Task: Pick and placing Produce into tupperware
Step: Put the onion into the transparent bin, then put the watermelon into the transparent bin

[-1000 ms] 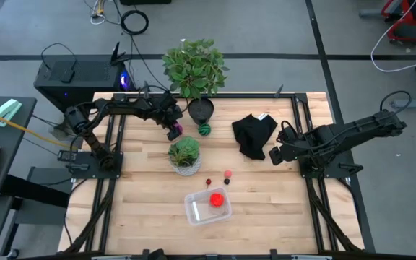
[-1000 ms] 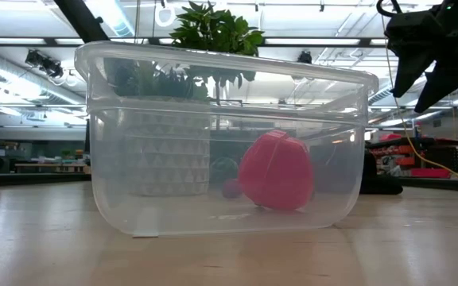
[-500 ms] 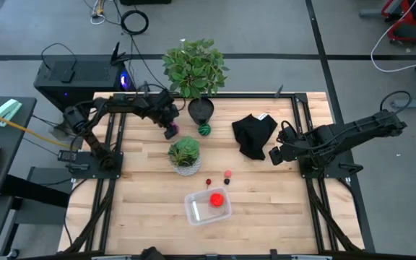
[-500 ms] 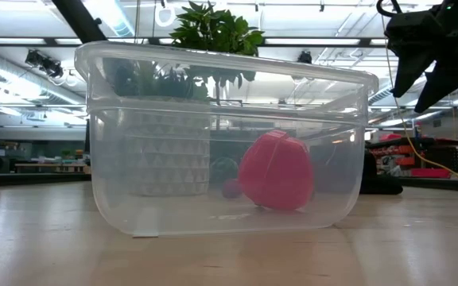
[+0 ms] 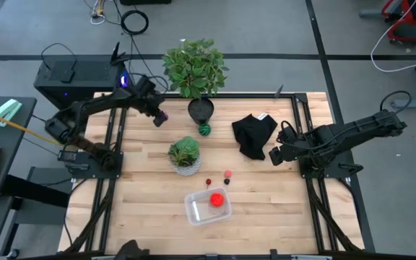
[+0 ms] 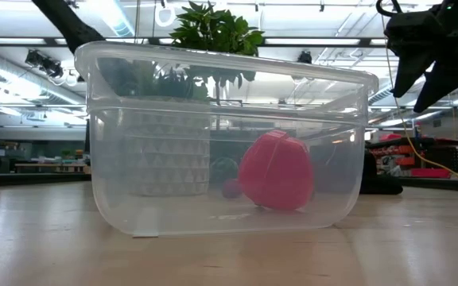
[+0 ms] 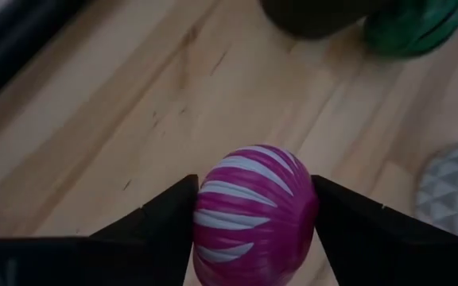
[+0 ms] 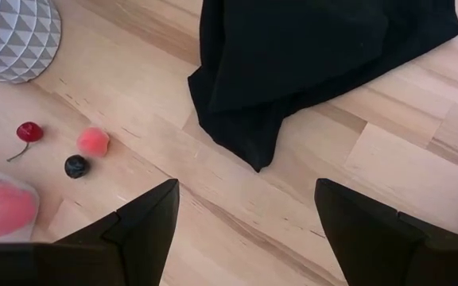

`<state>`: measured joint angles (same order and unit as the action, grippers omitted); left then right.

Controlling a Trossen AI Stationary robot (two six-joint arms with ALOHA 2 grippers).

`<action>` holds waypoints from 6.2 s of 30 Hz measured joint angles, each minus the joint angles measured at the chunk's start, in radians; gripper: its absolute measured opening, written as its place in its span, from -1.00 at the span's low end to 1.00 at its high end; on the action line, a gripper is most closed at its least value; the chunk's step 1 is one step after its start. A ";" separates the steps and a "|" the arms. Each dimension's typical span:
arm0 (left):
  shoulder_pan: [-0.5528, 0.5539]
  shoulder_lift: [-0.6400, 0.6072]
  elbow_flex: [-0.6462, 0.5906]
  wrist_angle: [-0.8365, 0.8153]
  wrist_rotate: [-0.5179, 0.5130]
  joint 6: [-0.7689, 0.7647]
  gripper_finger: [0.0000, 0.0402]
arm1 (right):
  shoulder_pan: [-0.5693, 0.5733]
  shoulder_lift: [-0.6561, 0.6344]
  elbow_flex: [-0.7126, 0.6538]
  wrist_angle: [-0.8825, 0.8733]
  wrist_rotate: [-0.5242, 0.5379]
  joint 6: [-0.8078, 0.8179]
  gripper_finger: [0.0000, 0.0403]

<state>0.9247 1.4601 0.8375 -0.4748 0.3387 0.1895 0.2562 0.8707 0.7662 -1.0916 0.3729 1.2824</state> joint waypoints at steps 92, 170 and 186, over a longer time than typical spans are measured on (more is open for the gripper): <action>-1.331 0.031 0.001 0.822 -0.450 -0.438 0.20 | 0.002 0.105 -0.001 0.137 0.007 -0.061 0.48; -1.309 0.406 0.518 -0.065 -0.291 0.544 0.20 | 0.002 0.105 -0.003 0.148 -0.031 -0.130 0.48; -1.308 0.406 0.518 -0.065 -0.339 0.563 0.28 | 0.002 0.105 -0.003 0.148 -0.038 -0.129 0.48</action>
<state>-0.3836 1.8660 1.3560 -0.5398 0.0002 0.7524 0.2577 0.9756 0.7631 -0.9440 0.3345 1.1530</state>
